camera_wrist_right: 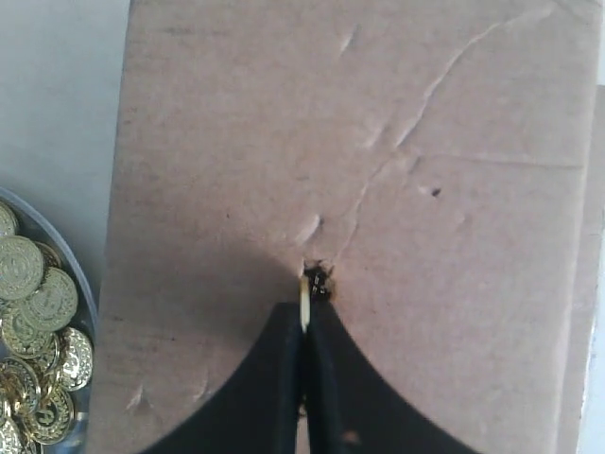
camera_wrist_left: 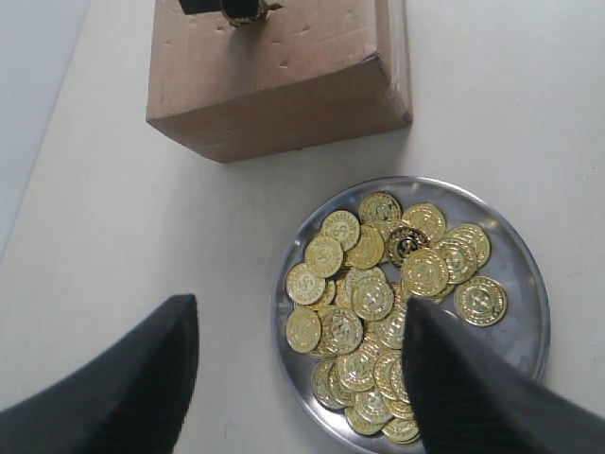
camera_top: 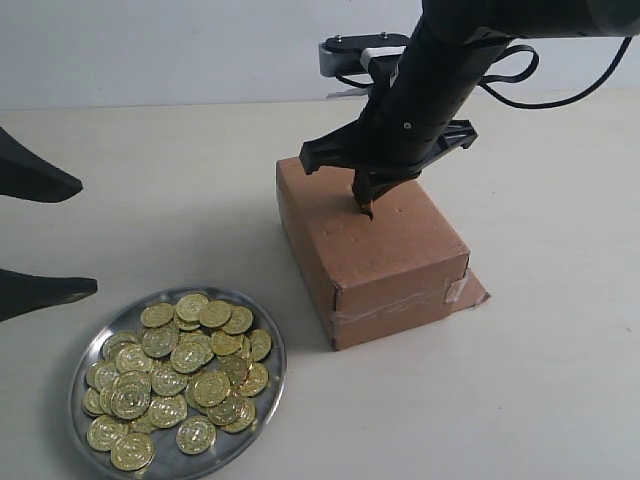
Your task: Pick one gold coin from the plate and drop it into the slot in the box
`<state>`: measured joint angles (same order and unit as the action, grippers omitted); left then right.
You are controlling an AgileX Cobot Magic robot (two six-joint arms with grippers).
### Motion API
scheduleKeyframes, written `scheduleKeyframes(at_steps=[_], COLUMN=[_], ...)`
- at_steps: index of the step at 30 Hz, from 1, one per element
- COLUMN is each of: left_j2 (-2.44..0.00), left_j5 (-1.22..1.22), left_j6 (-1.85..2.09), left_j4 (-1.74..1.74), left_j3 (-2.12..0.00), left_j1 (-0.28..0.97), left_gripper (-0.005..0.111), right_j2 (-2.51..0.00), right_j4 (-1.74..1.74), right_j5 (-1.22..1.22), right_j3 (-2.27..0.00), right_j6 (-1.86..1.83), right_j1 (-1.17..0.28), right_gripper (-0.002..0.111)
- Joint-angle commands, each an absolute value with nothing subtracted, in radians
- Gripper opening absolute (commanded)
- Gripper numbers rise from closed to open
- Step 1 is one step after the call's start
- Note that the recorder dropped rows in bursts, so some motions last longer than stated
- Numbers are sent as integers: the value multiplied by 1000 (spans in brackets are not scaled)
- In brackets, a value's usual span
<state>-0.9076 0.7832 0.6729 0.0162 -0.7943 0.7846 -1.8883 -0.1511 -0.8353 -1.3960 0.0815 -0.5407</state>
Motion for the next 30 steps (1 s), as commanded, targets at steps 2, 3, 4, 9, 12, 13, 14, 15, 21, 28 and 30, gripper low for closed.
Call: scheduleKeyframes(at_steps=[2, 3, 4, 9, 12, 13, 14, 15, 21, 28, 30], left_j2=[-902, -902, -902, -902, -902, -902, -902, -900, -855, -674, -620], left_j5=[779, 779, 779, 779, 779, 779, 779, 777, 694, 134, 30], left_j6=[664, 664, 664, 664, 664, 664, 650, 632, 353, 203, 201], left_j4=[15, 15, 15, 15, 15, 15, 15, 15, -21, -186, -226], left_j3=[-793, -793, -793, -793, -793, -793, -793, -793, -791, -593, -495], left_j1=[789, 789, 789, 789, 789, 789, 789, 789, 789, 789, 789], left_gripper=[60, 60, 60, 60, 54, 49, 42, 28, 0, 0, 0], right_j2=[-1887, -1887, -1887, -1885, -1858, -1844, -1821, -1792, -1536, -1166, -1048], right_j4=[-144, -143, -141, -141, -133, -123, -101, -73, 108, 112, 110], right_j5=[-833, -831, -829, -828, -836, -836, -836, -836, -816, -708, -644], right_j3=[-1403, -1403, -1403, -1403, -1403, -1403, -1403, -1403, -1403, -1334, -1240], right_j6=[82, 82, 82, 82, 80, 80, 80, 80, 80, 54, 54], right_j1=[-541, -541, -541, -541, -541, -541, -541, -541, -541, -541, -541], right_gripper=[1, 2, 6, 35, 43, 43, 40, 35, 0, 0, 0])
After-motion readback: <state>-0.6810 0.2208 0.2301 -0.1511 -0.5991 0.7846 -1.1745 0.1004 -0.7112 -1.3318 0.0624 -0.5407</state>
